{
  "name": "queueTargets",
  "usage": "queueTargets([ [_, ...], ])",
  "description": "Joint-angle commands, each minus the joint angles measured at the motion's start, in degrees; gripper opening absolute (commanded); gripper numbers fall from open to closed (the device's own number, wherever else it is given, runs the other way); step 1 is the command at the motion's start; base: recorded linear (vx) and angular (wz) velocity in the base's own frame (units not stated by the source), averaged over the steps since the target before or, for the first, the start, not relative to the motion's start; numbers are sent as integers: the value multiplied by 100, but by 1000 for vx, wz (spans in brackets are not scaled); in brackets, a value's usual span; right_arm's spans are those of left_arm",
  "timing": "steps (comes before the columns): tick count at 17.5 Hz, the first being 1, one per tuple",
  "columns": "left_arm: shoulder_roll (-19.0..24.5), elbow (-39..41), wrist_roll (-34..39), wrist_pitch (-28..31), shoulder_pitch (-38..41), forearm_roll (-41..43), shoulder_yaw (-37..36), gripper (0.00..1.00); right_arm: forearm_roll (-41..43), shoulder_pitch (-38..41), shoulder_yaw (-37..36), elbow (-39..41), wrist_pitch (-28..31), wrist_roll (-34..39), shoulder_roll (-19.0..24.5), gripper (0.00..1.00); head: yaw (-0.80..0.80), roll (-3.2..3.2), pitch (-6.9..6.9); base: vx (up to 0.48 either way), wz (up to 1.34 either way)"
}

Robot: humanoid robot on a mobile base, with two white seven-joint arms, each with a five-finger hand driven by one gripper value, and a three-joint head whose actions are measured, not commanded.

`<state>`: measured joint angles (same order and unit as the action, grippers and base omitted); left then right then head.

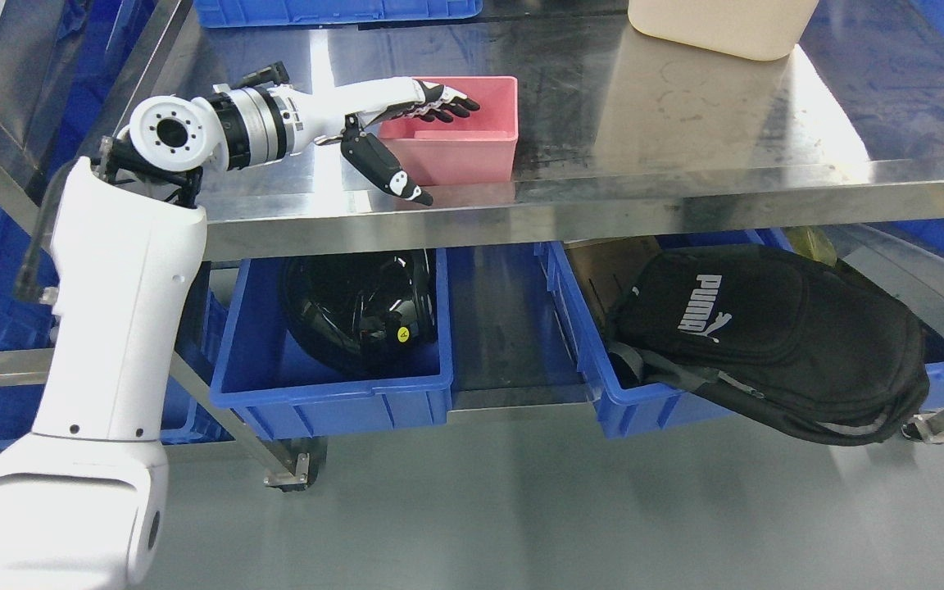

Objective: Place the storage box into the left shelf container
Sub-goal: 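Reach the left hand over the pink box and close fingers on its rim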

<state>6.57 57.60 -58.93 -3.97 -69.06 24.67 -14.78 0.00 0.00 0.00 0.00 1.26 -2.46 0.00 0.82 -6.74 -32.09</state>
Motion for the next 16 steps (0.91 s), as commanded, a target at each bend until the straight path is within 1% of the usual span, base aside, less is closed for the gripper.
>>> queueTargets([
  [1, -419, -961, 48, 2, -160, 363, -386, 74, -9, 53, -26, 100, -3, 0, -100, 100, 0, 0, 0, 0, 0],
  [2, -428, -970, 57, -7, -152, 363, -290, 67, -9, 53, -26, 100, -3, 0, -100, 100, 0, 0, 0, 0, 0],
  [3, -480, -970, 57, -16, -160, 363, -89, 56, -9, 53, -26, 100, -3, 0, -100, 100, 0, 0, 0, 0, 0],
  [5, -557, -979, 48, -86, -152, 363, 299, 40, -9, 53, -26, 100, -3, 0, -100, 100, 0, 0, 0, 2, 18],
  [7, -557, -988, 4, -454, -152, 363, 597, 12, -9, 53, -26, 100, -3, 0, -100, 100, 0, 0, 0, -3, 76],
  [8, -557, -988, 4, -612, -160, 354, 808, 5, -9, 53, -26, 100, -3, 0, -100, 100, 0, 0, 0, 1, 53],
  [9, -557, -997, -5, -674, -169, 345, 958, 1, -9, 53, -26, 100, -3, 0, -100, 100, 0, 0, 0, 1, 53],
  [10, -557, -997, -5, -701, -169, 319, 1168, 0, -9, 53, -26, 100, -3, 0, -100, 100, 0, 0, 0, 0, 0],
  [13, -557, -997, -5, -701, -231, 83, 1766, 0, -9, 53, -26, 100, -3, 0, -100, 100, 0, 0, 0, 5, 7],
  [15, -557, -979, 30, -701, -240, -608, 2197, 0, -9, 53, -26, 100, -3, 0, -100, 100, 0, 0, 0, 0, 0],
  [16, -557, -979, 39, -693, -240, -917, 2251, 0, -9, 53, -26, 100, -3, 0, -100, 100, 0, 0, 0, 0, 0],
])
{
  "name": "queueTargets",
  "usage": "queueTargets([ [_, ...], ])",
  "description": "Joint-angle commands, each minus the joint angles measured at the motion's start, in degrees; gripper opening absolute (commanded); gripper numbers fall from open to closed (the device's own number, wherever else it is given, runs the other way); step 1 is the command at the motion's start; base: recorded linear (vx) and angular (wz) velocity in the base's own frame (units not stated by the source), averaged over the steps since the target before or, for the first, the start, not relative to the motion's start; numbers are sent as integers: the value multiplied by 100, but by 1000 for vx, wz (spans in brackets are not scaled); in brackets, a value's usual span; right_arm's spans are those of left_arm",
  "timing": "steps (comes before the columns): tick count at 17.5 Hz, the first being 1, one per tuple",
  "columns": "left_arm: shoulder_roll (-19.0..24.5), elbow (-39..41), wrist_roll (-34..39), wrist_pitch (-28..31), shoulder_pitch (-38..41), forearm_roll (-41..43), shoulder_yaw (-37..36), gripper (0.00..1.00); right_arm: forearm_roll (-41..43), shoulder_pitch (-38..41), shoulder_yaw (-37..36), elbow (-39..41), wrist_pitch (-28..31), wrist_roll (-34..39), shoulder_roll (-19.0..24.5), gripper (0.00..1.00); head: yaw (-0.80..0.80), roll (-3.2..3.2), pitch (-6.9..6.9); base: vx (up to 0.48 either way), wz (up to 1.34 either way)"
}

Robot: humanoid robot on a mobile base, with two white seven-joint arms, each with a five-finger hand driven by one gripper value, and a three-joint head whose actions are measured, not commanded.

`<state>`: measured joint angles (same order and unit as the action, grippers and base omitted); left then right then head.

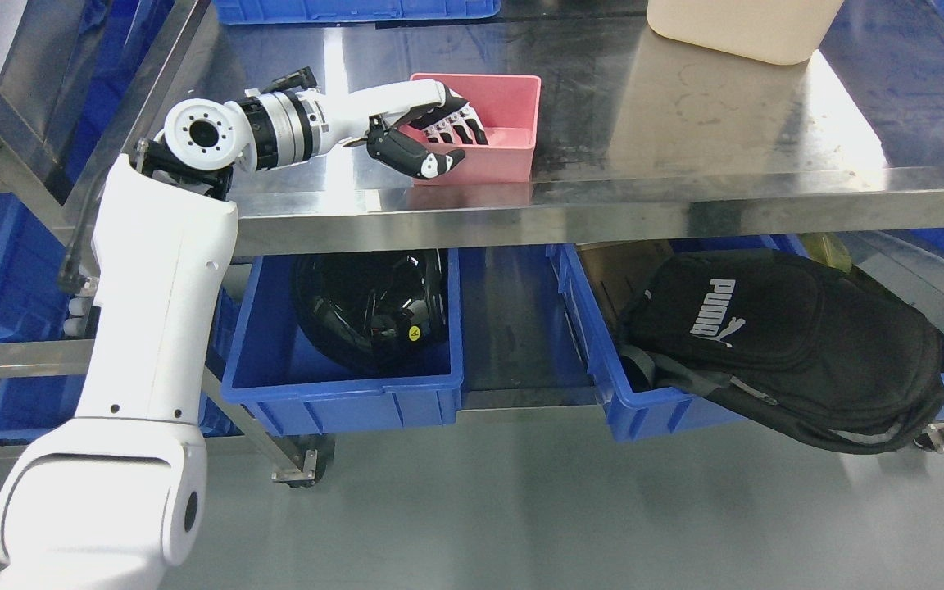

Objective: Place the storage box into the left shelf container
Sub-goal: 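Lift the pink box off the shelf with the left hand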

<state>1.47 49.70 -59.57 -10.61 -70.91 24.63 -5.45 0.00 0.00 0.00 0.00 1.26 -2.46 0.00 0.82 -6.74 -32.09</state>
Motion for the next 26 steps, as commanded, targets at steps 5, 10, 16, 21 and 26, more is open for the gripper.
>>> queueTargets([
  [5, -47, -5, 112, -12, 51, -2450, 1511, 0, -9, 53, -27, 100, -3, 0, -100, 100, 0, 0, 0, -4, -24],
  [10, -47, 1275, 287, 32, 901, -4605, 1196, 1, -9, 53, -27, 100, -3, 0, -100, 100, 0, 0, 0, -2, -16],
  [16, -47, 3851, 2210, -554, 2904, -5355, 353, 1, -9, 53, -27, 100, -3, 0, -100, 100, 0, 0, 0, 0, 4],
  [21, -47, 4127, 2354, -1732, 4504, -5355, -376, 1, -9, 53, -27, 100, -3, 0, -100, 100, 0, 0, 0, 32, 314],
  [26, -47, 4127, 2353, -2279, 5271, -5355, -703, 1, -9, 53, -27, 100, -3, 0, -100, 100, 0, 0, -2, 97, 1201],
])
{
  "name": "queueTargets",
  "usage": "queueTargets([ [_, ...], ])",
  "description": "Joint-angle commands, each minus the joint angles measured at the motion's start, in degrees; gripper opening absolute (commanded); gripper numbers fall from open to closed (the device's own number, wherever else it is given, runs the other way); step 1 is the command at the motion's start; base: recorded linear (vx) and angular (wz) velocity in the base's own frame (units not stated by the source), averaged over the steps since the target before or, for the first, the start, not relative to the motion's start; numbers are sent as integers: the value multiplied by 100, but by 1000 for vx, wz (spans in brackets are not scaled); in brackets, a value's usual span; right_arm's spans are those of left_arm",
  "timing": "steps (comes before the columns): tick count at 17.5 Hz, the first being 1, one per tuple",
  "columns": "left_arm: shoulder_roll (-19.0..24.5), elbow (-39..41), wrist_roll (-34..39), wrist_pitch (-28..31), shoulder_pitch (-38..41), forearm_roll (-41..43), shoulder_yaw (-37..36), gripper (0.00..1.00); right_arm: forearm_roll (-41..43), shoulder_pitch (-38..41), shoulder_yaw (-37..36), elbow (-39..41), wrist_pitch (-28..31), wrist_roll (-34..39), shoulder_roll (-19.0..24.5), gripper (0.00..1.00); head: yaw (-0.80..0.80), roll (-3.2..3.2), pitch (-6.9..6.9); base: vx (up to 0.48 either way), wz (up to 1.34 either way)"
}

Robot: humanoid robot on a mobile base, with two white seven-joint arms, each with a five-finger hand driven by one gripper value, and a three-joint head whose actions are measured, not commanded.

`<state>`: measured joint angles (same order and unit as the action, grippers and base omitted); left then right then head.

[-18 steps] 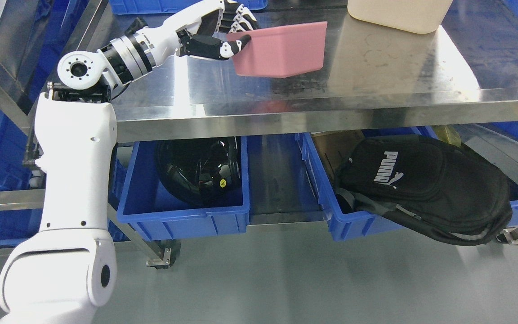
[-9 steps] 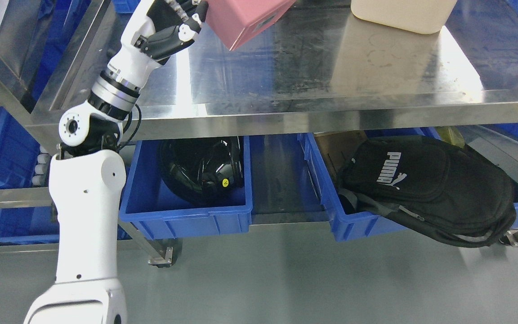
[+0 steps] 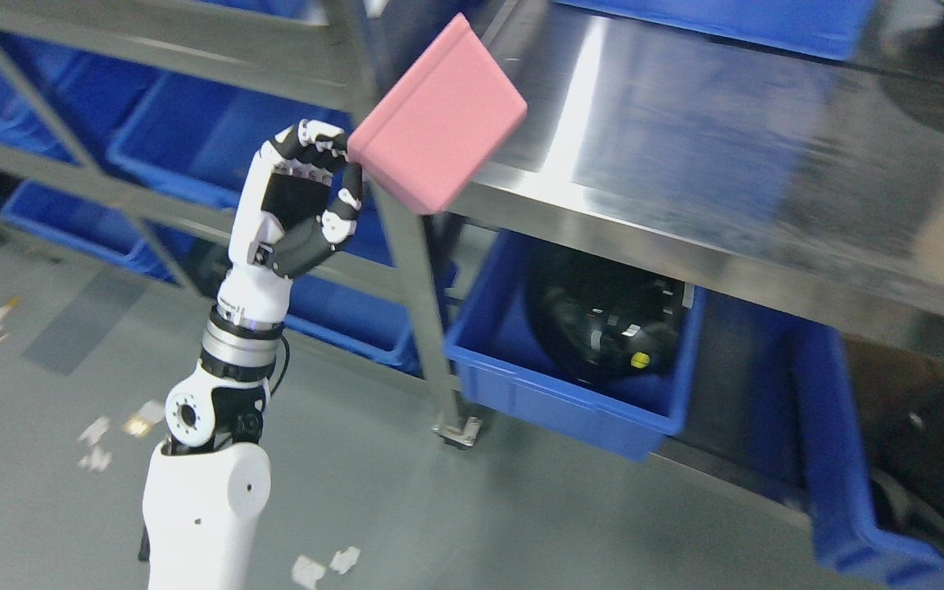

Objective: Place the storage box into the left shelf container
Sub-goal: 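Carry the held pink box with the left hand while turning toward the blue-bin rack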

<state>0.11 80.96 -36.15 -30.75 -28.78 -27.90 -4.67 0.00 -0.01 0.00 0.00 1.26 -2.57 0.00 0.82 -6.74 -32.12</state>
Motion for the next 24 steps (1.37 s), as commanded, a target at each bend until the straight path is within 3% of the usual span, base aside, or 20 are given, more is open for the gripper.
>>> queueTargets([
  [1, 89, 1001, 12, -282, 1119, -93, -755, 1, -9, 54, -26, 100, -3, 11, -100, 100, 0, 0, 0, 186, 1643],
  [8, 89, 1001, 12, -652, 1699, -93, -589, 1, -9, 54, -26, 100, -3, 11, -100, 100, 0, 0, -3, 252, 1898],
  [13, 89, 1001, 12, -687, 1814, -102, -395, 1, -9, 54, -26, 100, -3, 11, -100, 100, 0, 0, -4, 541, 1415],
  [24, 89, 957, -32, -696, 2174, -102, -474, 2, -9, 54, -26, 100, -3, 11, -100, 100, 0, 0, -10, 791, 58],
])
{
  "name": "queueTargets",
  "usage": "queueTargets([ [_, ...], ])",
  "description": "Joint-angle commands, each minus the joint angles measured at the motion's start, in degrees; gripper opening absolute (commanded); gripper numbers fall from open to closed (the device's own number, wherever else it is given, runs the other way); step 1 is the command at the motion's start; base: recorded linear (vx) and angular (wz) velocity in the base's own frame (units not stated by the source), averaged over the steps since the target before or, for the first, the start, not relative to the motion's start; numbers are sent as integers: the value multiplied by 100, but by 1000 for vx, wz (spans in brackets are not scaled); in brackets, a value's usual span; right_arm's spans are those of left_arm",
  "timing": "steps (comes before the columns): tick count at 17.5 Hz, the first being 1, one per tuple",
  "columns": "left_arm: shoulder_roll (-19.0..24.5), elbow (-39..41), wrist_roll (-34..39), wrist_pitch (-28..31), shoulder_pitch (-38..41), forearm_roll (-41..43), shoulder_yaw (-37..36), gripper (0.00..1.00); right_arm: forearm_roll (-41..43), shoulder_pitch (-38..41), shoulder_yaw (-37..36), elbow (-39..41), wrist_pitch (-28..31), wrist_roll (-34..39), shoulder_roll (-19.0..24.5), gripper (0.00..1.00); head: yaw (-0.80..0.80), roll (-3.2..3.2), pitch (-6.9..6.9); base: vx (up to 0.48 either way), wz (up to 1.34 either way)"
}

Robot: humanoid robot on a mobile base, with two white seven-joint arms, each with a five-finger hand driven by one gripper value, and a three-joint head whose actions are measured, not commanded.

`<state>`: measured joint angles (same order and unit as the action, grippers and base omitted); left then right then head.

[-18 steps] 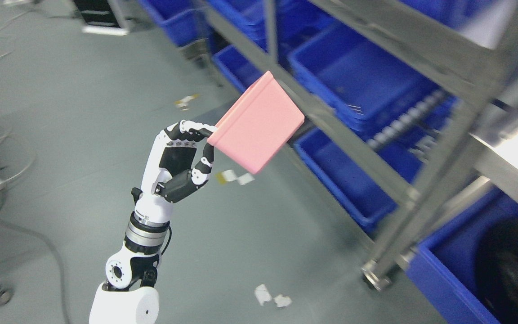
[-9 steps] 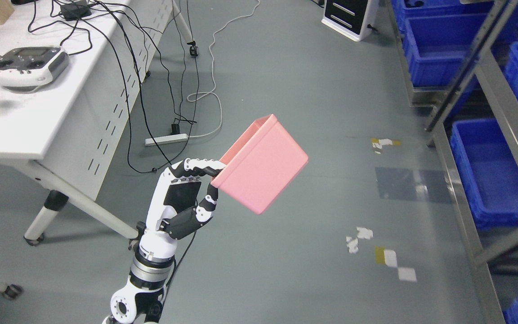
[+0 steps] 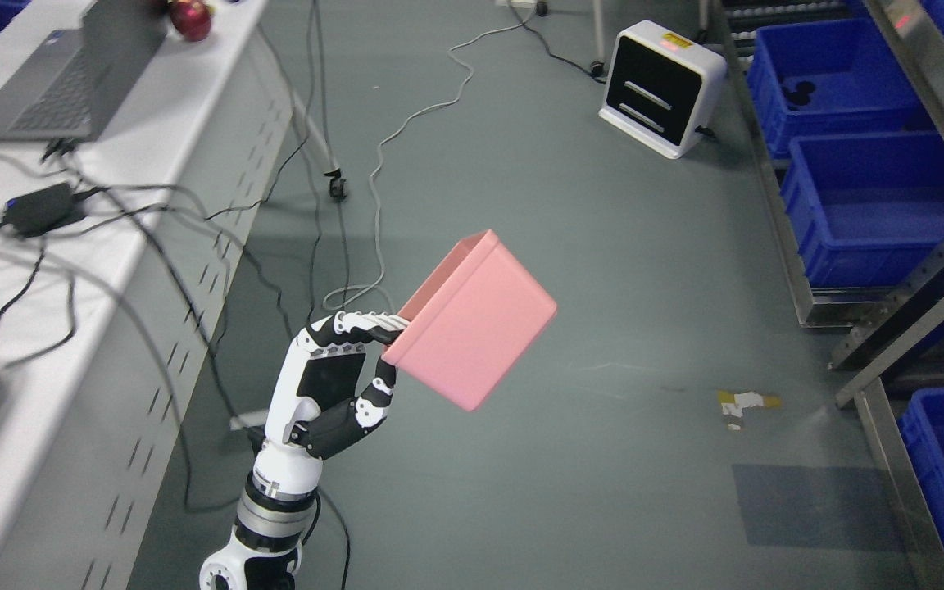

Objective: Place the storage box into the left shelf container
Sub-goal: 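Carry the held pink box with the left hand while turning toward the blue-bin rack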

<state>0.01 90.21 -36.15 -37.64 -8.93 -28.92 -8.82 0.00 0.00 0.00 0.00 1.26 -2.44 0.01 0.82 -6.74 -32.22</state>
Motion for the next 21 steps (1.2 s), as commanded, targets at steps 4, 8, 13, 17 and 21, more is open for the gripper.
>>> queueTargets([
  [4, 99, -108, -42, -33, 470, 9, -164, 2, -9, 53, -27, 100, -3, -3, -101, 100, 0, 0, -1, 664, -662],
  [8, 99, -293, -42, -33, 690, 9, -199, 2, -9, 53, -27, 100, -3, -3, -101, 100, 0, 0, -3, 636, -970],
  [13, 99, -810, -138, -33, 831, 87, -261, 2, -9, 53, -27, 100, -3, -3, -101, 100, 0, 0, -2, 451, -1317],
  [17, 99, -1426, -288, 37, 744, 430, -42, 2, -9, 53, -27, 100, -3, -3, -101, 100, 0, 0, -2, 357, -1282],
  [21, 99, -1681, -288, 651, 121, 1159, 546, 2, -9, 53, -27, 100, -3, -3, -101, 100, 0, 0, -2, 285, -1059],
])
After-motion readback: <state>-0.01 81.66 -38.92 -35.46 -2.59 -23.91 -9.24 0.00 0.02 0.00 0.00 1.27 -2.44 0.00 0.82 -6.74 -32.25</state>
